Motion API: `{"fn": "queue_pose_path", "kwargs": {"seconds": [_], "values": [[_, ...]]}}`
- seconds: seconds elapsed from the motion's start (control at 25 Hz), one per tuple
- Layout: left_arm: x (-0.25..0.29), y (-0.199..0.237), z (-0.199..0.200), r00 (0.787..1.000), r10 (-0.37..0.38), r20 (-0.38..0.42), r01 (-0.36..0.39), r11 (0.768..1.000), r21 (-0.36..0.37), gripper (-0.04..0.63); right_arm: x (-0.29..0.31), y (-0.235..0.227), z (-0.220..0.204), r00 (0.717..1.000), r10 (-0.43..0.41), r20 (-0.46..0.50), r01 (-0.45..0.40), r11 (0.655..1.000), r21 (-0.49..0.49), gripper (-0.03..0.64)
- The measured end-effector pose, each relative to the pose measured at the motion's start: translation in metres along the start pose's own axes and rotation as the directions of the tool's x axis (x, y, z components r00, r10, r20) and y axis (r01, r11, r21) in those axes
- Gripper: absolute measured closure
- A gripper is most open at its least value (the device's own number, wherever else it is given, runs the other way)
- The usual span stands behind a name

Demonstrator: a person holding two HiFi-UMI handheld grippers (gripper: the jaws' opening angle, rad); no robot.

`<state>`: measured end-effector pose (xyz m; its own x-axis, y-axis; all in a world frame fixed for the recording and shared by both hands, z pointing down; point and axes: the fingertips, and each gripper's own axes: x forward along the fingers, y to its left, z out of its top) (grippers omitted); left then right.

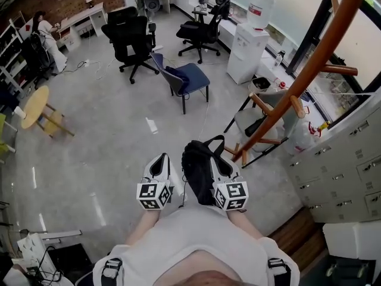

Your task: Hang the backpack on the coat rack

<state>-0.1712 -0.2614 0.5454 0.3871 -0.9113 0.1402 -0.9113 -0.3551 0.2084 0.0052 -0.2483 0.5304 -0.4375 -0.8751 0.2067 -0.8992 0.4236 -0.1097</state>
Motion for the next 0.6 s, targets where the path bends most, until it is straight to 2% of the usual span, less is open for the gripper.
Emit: {"fn": "queue_pose_path", "kwargs": {"seconds": [0.28, 0.6], "values": [[0.005, 0.001, 0.0, 0.999, 0.035, 0.001, -0.035, 0.999, -0.002, 0.584, 0.007, -0.008, -0.003, 0.999, 0.022, -0.024, -0.022, 1.0, -0.003, 0.561], [-0.001, -0.006, -0.014, 0.998, 0.057, -0.03, -0.057, 0.998, 0.003, 0.584, 0.014, -0.025, -0.023, 0.997, 0.001, -0.071, 0.0, 1.0, 0.009, 0.561]]}}
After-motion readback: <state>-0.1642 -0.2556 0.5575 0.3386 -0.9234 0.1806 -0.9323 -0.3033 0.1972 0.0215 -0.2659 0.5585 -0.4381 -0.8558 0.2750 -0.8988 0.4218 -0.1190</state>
